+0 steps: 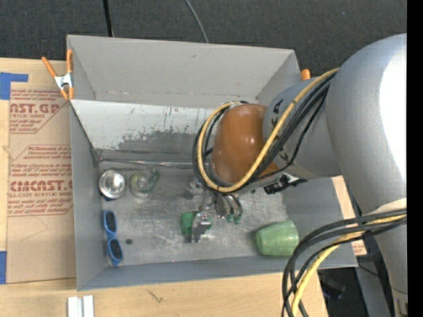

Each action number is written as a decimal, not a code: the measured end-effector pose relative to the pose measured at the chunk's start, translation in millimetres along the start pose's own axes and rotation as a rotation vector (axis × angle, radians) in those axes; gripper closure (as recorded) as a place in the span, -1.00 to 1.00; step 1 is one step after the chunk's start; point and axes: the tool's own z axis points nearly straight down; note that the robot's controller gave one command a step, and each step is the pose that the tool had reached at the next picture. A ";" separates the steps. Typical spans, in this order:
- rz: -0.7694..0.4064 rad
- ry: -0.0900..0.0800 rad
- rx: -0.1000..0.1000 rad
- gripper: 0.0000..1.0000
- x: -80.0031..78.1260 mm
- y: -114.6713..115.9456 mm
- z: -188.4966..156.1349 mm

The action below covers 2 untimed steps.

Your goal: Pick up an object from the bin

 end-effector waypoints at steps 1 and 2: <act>-0.001 -0.003 -0.001 1.00 -1.4 0.6 -5.0; -0.043 -0.004 0.001 1.00 -6.5 -12.3 -148.5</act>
Offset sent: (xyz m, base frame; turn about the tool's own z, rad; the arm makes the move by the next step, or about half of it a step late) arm 0.0000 0.0000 0.0000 0.0000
